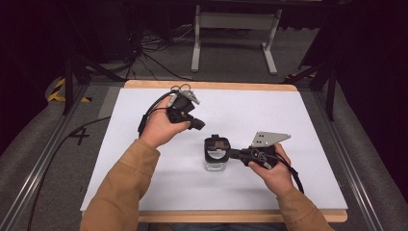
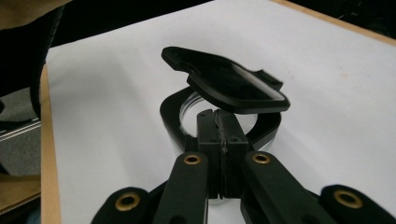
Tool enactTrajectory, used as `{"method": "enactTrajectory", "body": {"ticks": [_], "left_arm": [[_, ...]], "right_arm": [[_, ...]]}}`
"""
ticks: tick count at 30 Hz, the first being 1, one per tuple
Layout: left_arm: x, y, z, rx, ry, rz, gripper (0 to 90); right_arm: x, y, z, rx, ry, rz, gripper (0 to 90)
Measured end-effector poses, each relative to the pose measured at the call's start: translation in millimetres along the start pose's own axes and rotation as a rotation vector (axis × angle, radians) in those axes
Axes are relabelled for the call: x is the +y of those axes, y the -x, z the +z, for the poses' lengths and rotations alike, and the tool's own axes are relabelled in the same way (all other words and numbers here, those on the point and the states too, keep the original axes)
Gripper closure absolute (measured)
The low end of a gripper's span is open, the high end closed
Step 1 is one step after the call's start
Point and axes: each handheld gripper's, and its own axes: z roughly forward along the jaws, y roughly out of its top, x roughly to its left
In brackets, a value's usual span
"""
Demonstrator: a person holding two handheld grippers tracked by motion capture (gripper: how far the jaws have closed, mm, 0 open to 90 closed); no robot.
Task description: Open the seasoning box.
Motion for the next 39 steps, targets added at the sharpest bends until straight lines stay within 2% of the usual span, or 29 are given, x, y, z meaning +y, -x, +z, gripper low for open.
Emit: {"method": "enactTrajectory", "body": {"ticks": [2, 3, 5, 6, 7, 8, 9, 10, 11, 14, 16, 19, 20, 22, 24, 27, 34, 39], "left_arm": [[-13.8, 11.8, -5.4, 0.002, 0.022, -0.004, 88.0], [-13.8, 11.8, -5.4, 0.002, 0.022, -0.004, 88.1], [-26.4, 26.4, -6.0, -0.007, 0.062, -0.019, 88.2], [-26.4, 26.4, -6.0, -0.007, 0.062, -0.019, 88.4], [-34.8, 37.9, 0.6, -0.009, 0.095, -0.014, 88.7], [-38.1, 43.3, 5.5, -0.009, 0.115, -0.02, 89.0], [-38.1, 43.3, 5.5, -0.009, 0.115, -0.02, 89.5], [-40.9, 47.1, 10.7, -0.017, 0.136, -0.023, 89.5], [-44.3, 52.1, 18.8, -0.032, 0.166, -0.047, 89.6], [-50.3, 58.5, 34.1, -0.013, 0.203, -0.059, 89.8], [-56.9, 63.0, 45.9, -0.018, 0.251, -0.102, 89.9], [-60.0, 64.9, 50.9, -0.009, 0.267, -0.108, 90.0], [-62.5, 66.3, 54.8, -0.015, 0.268, -0.122, 90.0], [-63.4, 67.1, 57.0, -0.012, 0.262, -0.119, 90.0], [-64.8, 67.9, 60.5, 0.004, 0.25, -0.114, 90.0], [-65.3, 69.7, 62.4, 0.053, 0.236, -0.103, 90.0], [-65.1, 67.2, 61.7, 0.051, 0.224, -0.107, 90.0], [-64.4, 67.6, 61.3, 0.054, 0.212, -0.099, 90.0]], "right_arm": [[5.4, 1.6, 0.0, -0.006, 0.02, -0.005, 90.0], [5.4, 1.6, 0.0, -0.006, 0.02, -0.005, 90.0], [9.6, 2.6, 1.2, -0.005, 0.032, -0.015, 90.0], [11.5, 3.1, 1.9, 0.0, 0.034, -0.017, 90.0], [13.0, 3.4, 2.8, -0.002, 0.042, -0.016, 90.0], [14.0, 3.6, 3.5, 0.0, 0.044, -0.015, 90.0], [14.0, 3.6, 3.5, 0.0, 0.044, -0.015, 90.0], [15.1, 4.1, 3.9, 0.001, 0.05, -0.017, 90.0], [15.9, 4.3, 4.0, 0.0, 0.055, -0.018, 90.0], [17.8, 5.3, 4.5, 0.0, 0.064, -0.018, 90.0], [18.4, 6.6, 5.0, 0.0, 0.071, -0.018, 90.0], [19.2, 8.1, 4.2, 0.001, 0.076, -0.011, 90.0], [19.4, 8.5, 4.1, 0.001, 0.077, -0.009, 90.0], [19.5, 8.8, 3.8, 0.0, 0.078, -0.008, 90.0], [19.6, 9.6, 3.1, -0.001, 0.08, -0.006, 90.0], [20.5, 10.3, 2.8, -0.002, 0.084, -0.002, 90.0], [29.4, 11.6, 9.1, -0.006, 0.098, -0.009, 90.0], [36.7, 16.2, 13.6, -0.026, 0.099, -0.011, 90.0]]}}
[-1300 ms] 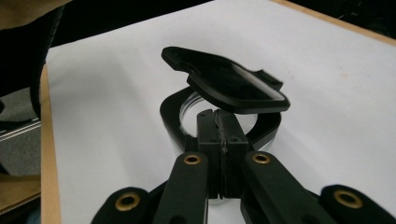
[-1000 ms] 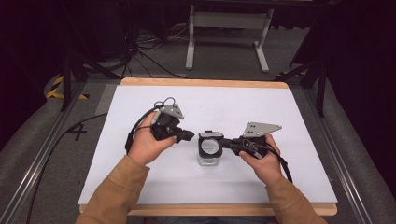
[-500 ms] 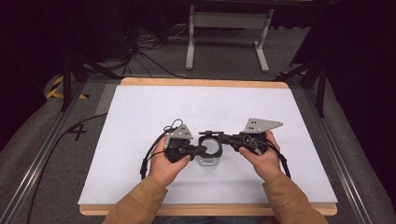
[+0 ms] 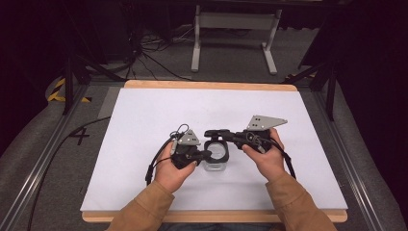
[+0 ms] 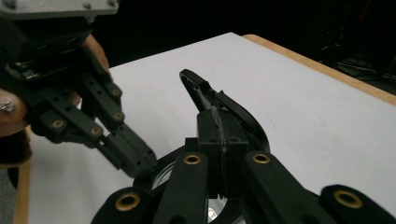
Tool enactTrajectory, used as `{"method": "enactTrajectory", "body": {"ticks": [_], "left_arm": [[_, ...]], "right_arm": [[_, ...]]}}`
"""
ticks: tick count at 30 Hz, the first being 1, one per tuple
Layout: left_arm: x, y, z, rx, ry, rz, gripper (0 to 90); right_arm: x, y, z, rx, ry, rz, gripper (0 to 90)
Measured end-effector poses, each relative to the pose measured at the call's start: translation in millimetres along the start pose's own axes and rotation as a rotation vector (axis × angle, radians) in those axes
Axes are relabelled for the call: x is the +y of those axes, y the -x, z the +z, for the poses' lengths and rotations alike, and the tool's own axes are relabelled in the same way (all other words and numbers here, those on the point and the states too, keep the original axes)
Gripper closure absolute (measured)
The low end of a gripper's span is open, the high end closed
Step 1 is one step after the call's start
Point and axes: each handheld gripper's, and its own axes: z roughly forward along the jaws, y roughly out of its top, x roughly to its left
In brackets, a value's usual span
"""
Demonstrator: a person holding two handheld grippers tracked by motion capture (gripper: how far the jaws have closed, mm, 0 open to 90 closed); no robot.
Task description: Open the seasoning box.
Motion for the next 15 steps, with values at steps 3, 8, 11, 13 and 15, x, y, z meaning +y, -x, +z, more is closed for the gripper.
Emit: {"method": "enactTrajectory", "body": {"ticks": [3, 8, 11, 13, 15], "left_arm": [[2.3, 0.2, -0.1, -0.004, -0.021, 0.008, 90.0], [4.4, 3.3, 1.0, -0.001, -0.035, 0.023, 90.0], [4.3, 2.9, 1.3, -0.003, -0.032, 0.024, 90.0], [4.4, 3.2, 1.1, 0.0, -0.035, 0.032, 90.0], [4.3, 3.7, 1.3, 0.003, -0.032, 0.032, 90.0]], "right_arm": [[4.2, 4.5, 5.8, -0.021, 0.005, 0.011, 90.0], [8.1, 11.7, 12.9, -0.056, 0.005, 0.028, 90.0], [8.4, 15.9, 15.5, -0.066, 0.003, 0.043, 90.0], [8.9, 19.2, 18.4, -0.082, 0.004, 0.054, 90.0], [9.1, 20.3, 20.7, -0.094, -0.002, 0.058, 90.0]]}}
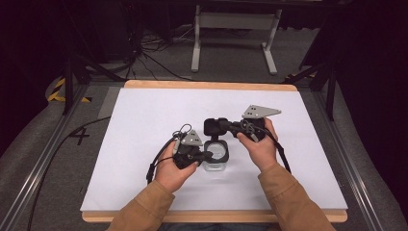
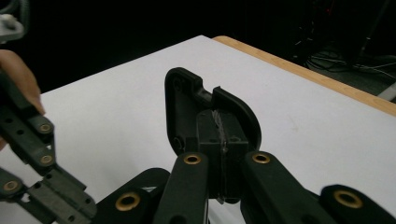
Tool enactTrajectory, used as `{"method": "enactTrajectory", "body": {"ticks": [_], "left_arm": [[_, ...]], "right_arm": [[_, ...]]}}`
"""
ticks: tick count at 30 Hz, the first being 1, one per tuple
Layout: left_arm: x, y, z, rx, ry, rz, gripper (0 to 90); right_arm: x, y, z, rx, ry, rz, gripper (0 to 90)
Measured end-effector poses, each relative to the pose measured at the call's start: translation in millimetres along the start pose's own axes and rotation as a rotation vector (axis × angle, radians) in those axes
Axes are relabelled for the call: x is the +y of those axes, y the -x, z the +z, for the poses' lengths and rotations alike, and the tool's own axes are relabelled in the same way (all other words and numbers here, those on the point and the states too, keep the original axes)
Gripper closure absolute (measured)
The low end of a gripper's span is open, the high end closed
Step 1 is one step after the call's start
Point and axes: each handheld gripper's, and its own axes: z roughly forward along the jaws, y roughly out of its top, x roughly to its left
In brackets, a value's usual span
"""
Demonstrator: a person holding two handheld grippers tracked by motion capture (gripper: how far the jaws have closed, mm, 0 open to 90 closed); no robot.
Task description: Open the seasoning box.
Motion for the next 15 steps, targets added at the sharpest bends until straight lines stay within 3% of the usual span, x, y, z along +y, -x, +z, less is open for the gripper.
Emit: {"method": "enactTrajectory", "body": {"ticks": [9, 15], "left_arm": [[-0.7, 0.4, 0.3, 0.0, 0.009, -0.001, 90.0], [-1.2, -0.6, -8.1, -0.029, 0.045, -0.003, 89.8]], "right_arm": [[0.7, -0.6, 6.5, -0.036, -0.014, 0.005, 90.0], [2.0, -1.0, -5.0, -0.012, -0.002, -0.002, 90.0]]}}
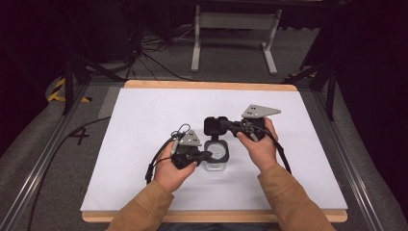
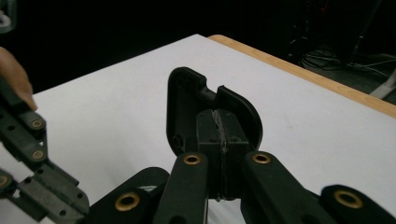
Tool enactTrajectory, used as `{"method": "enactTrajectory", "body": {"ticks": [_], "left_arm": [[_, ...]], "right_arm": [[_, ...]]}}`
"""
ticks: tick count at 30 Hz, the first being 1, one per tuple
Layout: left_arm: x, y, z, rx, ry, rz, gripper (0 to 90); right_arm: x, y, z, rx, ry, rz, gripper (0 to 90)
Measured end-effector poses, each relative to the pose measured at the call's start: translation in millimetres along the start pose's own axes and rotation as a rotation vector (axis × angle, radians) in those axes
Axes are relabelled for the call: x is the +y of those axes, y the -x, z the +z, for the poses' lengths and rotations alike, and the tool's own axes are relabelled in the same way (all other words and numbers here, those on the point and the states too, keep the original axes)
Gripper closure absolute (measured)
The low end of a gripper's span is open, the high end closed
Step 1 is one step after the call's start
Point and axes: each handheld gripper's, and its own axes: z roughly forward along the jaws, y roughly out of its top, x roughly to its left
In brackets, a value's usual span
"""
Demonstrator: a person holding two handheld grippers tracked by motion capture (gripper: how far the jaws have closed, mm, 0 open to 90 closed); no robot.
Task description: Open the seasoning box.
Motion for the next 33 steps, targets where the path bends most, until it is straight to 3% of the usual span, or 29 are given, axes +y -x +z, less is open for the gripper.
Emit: {"method": "enactTrajectory", "body": {"ticks": [5, 10, 13, 15, 19, 22, 27, 29, 33], "left_arm": [[2.5, -1.3, -15.5, 0.002, 0.021, 0.005, 83.6], [-1.6, -10.4, -42.0, 0.026, 0.037, -0.028, 79.6], [-4.4, -13.4, -57.3, 0.06, 0.006, 0.007, 74.7], [-8.1, -16.7, -65.3, 0.075, 0.003, -0.008, 71.9], [-21.7, -32.5, -84.4, 0.091, -0.02, -0.066, 64.9], [-28.2, -40.4, -95.1, 0.126, -0.06, -0.07, 61.3], [-37.7, -53.1, -108.2, 0.16, -0.107, -0.082, 53.9], [-49.1, -63.3, -115.2, 0.189, -0.138, -0.125, 51.7], [-62.8, -75.7, -118.5, 0.222, -0.168, -0.157, 47.9]], "right_arm": [[0.1, 1.6, -16.8, 0.012, 0.023, -0.012, 86.9], [-3.9, 8.0, -39.9, -0.008, 0.035, -0.016, 80.0], [-9.2, 12.9, -54.8, 0.005, 0.025, -0.021, 69.9], [-13.0, 14.9, -61.6, 0.019, 0.008, -0.03, 64.2], [-23.3, 23.1, -77.9, -0.038, -0.027, -0.043, 55.1], [-27.2, 33.8, -90.0, -0.063, -0.045, -0.023, 50.1], [-35.2, 46.0, -103.9, -0.117, -0.093, -0.018, 47.5], [-41.1, 50.6, -108.2, -0.142, -0.114, -0.016, 47.2], [-57.5, 64.1, -112.3, -0.18, -0.179, 0.005, 46.2]]}}
